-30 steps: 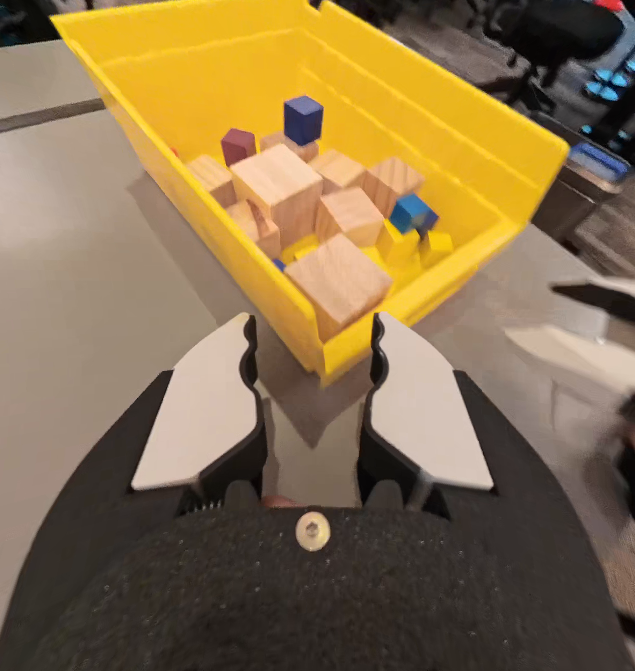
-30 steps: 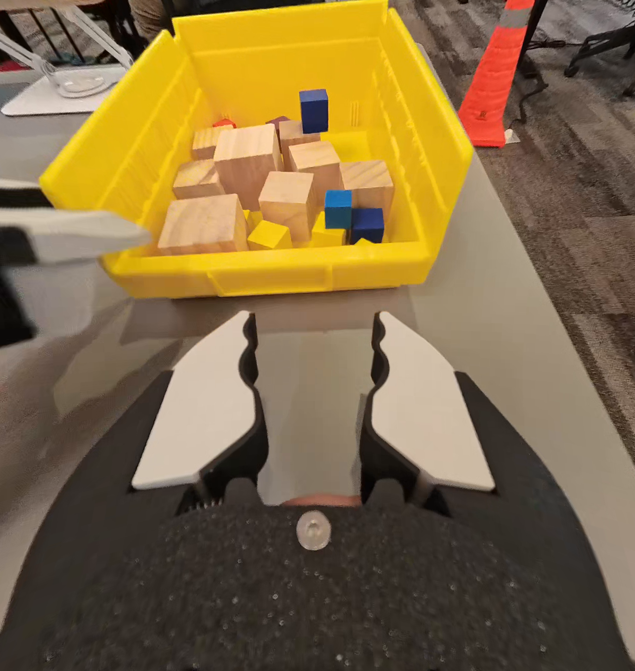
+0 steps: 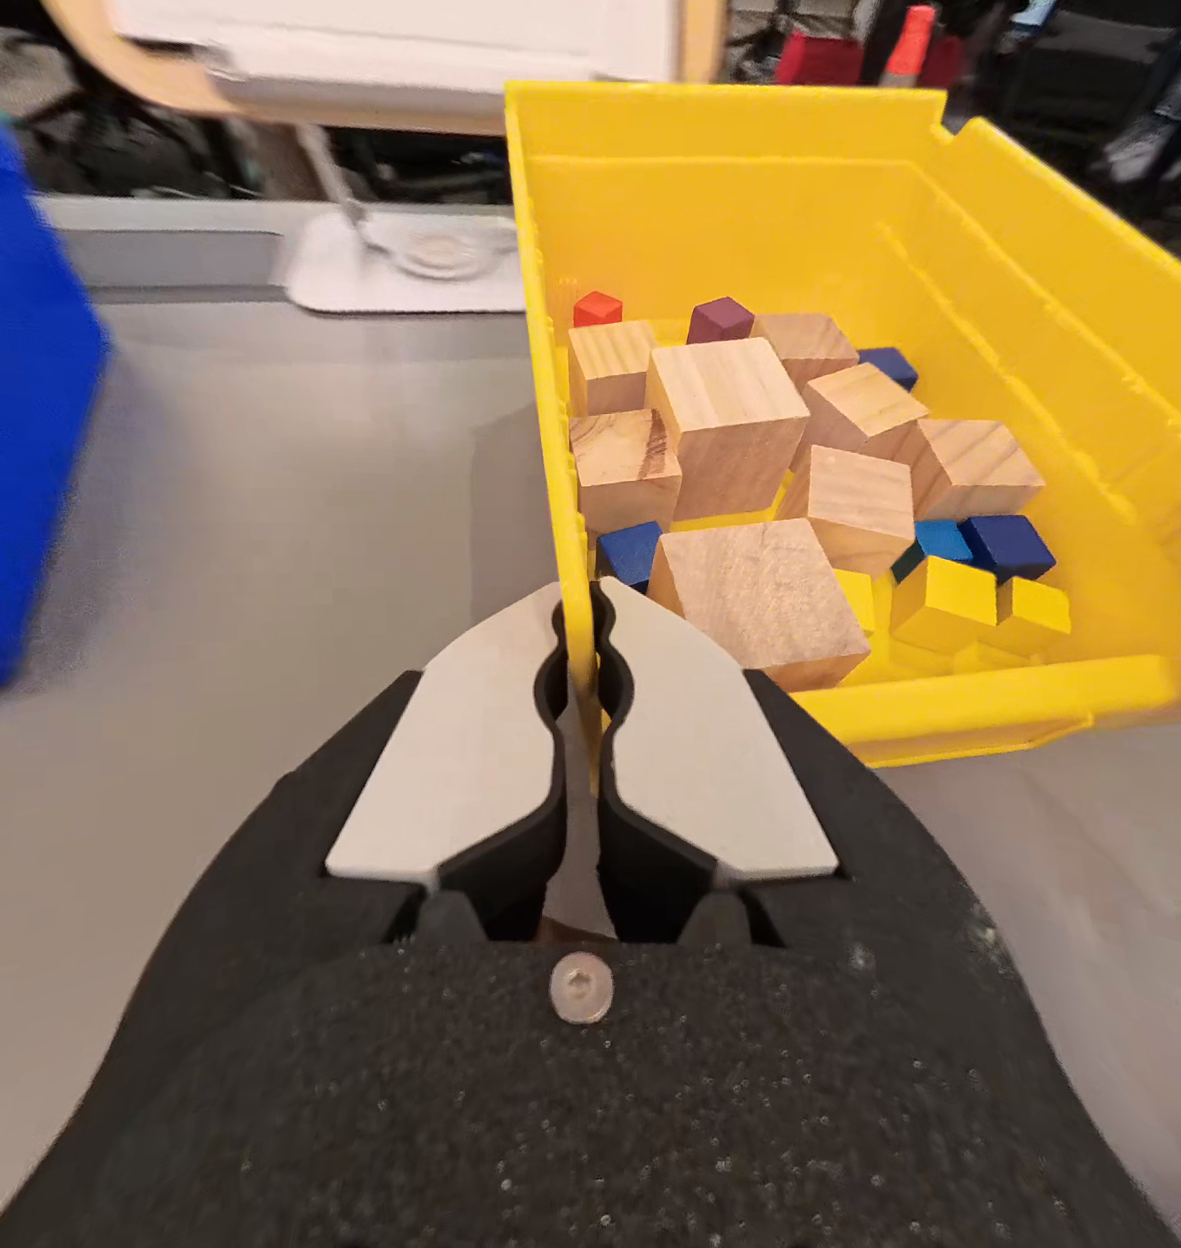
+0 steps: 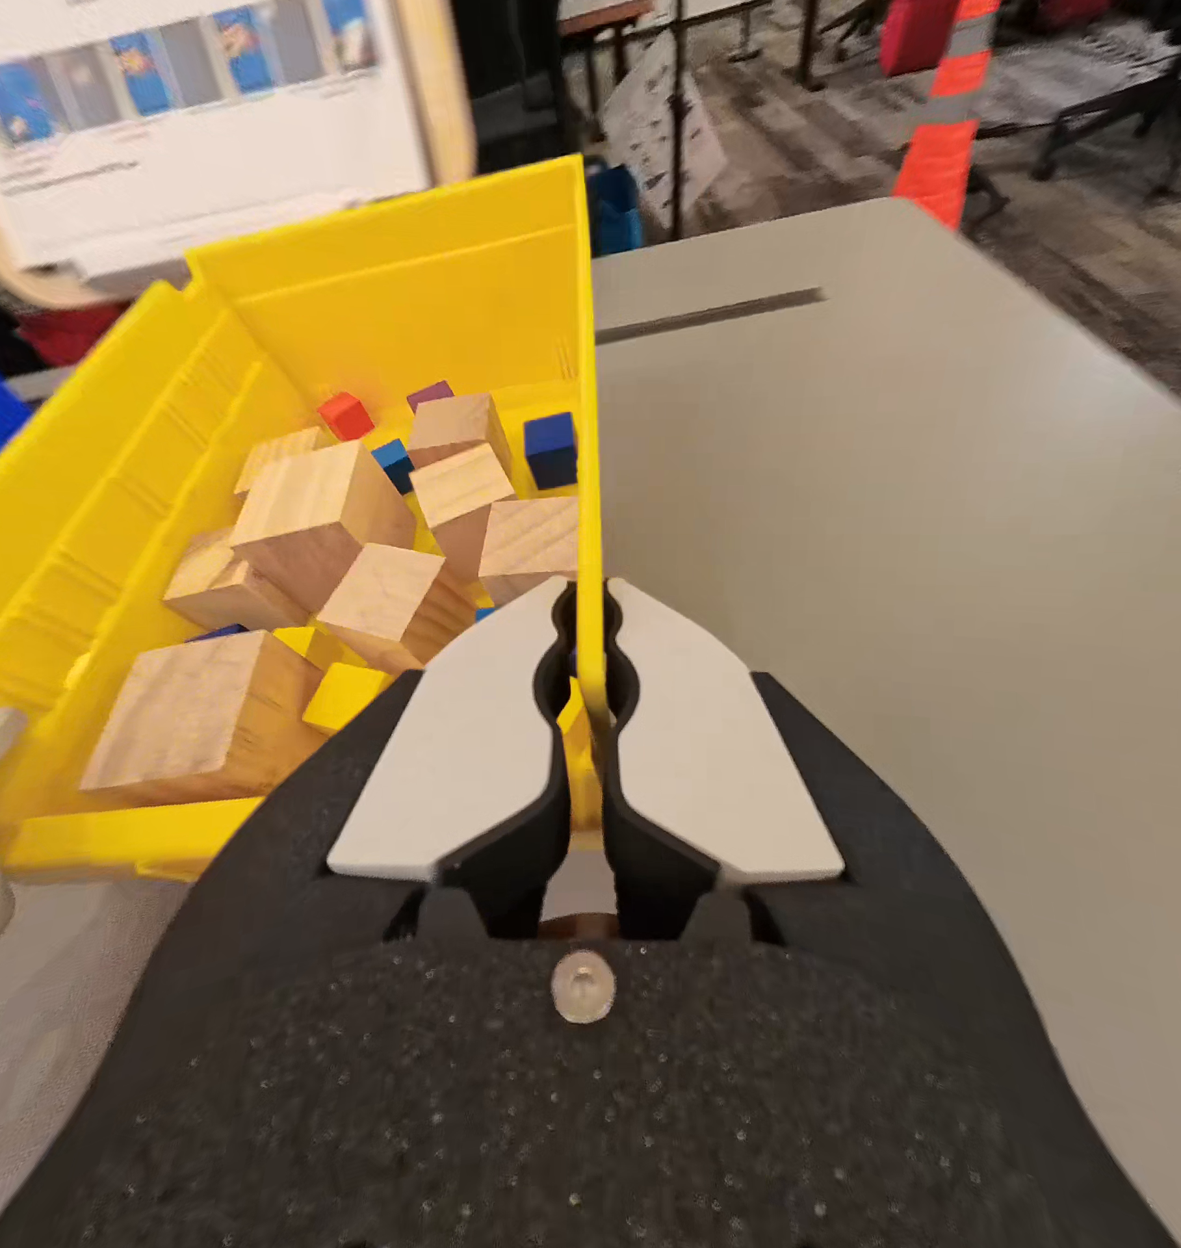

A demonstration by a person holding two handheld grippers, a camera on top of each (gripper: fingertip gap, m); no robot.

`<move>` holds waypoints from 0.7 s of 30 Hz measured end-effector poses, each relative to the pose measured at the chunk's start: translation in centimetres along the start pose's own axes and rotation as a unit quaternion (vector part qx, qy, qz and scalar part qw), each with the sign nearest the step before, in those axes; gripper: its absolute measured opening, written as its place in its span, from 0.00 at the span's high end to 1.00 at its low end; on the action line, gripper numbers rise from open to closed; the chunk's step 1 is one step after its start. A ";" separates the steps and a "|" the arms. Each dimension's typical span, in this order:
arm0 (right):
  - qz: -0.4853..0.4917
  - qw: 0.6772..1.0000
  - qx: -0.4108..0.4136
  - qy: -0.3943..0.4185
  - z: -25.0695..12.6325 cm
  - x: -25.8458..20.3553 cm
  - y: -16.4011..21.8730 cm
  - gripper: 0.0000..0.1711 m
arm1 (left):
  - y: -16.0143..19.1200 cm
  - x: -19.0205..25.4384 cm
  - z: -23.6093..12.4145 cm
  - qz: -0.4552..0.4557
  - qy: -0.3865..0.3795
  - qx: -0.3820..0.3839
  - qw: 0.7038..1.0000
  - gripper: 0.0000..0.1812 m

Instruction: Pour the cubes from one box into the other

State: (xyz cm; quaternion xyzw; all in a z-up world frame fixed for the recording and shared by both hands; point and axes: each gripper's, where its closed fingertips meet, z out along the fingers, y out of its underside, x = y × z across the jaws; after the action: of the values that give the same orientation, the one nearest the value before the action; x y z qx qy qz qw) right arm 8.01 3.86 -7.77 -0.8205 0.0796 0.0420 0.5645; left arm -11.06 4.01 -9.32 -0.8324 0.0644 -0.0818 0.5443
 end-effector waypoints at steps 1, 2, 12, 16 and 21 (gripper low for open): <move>-0.011 1.000 -0.006 -0.013 0.7 -2.3 0.4 0.97 | -0.2 -2.3 -0.4 0.002 -0.018 0.004 1.000 0.98; -0.022 0.999 -0.009 -0.025 1.4 -4.6 0.7 0.98 | -0.2 -4.6 -0.7 0.002 -0.035 0.005 0.999 0.98; -0.041 0.995 -0.038 -0.084 4.3 -15.2 5.4 0.97 | 2.9 -16.0 -0.6 -0.033 -0.056 -0.020 0.998 0.98; -0.078 0.986 -0.043 -0.142 3.2 -15.2 4.9 0.94 | 1.0 -13.4 -1.7 -0.110 0.061 0.007 0.992 0.71; -0.211 0.945 0.044 -0.246 -2.5 -14.2 3.2 0.85 | -6.5 -16.2 -7.5 -0.202 0.117 0.131 0.963 0.66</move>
State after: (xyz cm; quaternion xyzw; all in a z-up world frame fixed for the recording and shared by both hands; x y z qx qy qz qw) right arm -6.54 1.58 -7.51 -0.7573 -0.2349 0.1193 0.5976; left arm -28.31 3.02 -1.46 -0.7340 -0.0529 -0.2948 0.6095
